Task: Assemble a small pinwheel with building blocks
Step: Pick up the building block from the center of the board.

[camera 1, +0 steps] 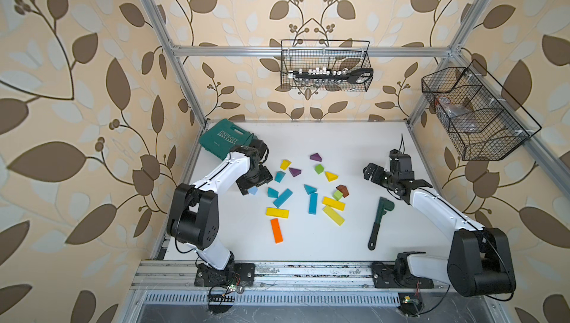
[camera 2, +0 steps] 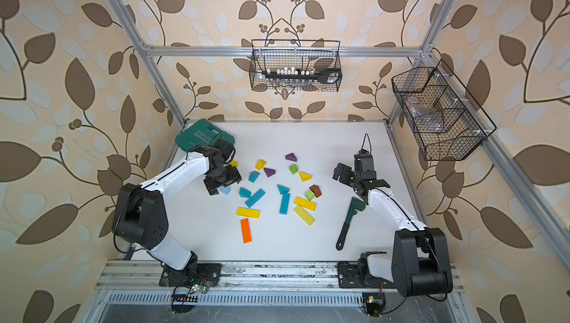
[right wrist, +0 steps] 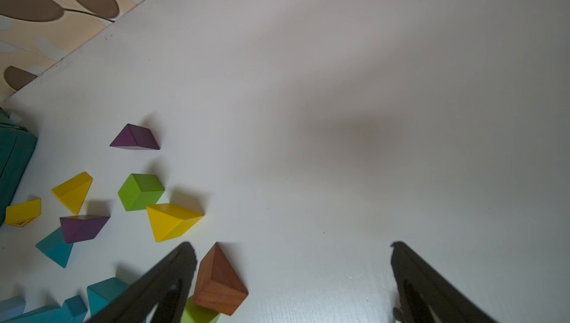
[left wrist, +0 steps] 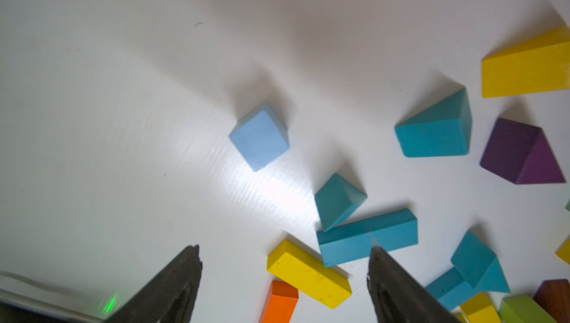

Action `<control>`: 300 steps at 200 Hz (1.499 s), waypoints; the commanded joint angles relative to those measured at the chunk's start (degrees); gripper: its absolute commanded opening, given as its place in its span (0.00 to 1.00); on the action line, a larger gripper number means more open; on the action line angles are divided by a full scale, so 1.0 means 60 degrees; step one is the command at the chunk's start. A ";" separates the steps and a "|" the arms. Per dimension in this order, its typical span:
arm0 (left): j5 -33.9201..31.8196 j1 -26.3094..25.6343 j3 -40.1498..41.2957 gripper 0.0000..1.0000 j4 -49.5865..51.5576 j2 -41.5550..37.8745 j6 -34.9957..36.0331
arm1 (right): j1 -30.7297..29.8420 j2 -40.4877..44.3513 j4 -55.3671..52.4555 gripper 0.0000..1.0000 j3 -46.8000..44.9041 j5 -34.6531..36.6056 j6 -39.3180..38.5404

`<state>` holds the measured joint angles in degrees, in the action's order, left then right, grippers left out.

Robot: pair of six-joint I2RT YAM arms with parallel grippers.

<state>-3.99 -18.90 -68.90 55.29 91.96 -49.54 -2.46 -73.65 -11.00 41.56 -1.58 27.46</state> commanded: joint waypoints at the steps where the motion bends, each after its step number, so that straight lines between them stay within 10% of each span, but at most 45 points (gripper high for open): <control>1: -0.0168 0.0208 0.0552 0.87 0.0258 -0.0272 0.0097 | 0.0045 -0.0058 -0.0086 1.00 0.0054 -0.0165 0.0092; 201: 0.0485 0.0959 -0.0673 0.54 -0.0967 0.2424 -0.0054 | 0.0040 -0.0128 -0.0146 1.00 0.0101 -0.0189 0.0032; 300: 0.1846 0.0987 -0.2128 0.22 -0.1321 0.3559 0.2715 | 0.0051 -0.0269 -0.0146 1.00 0.0137 -0.0202 0.0053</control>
<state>2.15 -13.41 -77.19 47.92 110.87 -41.41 -2.46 -74.65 -11.03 41.56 -2.26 27.46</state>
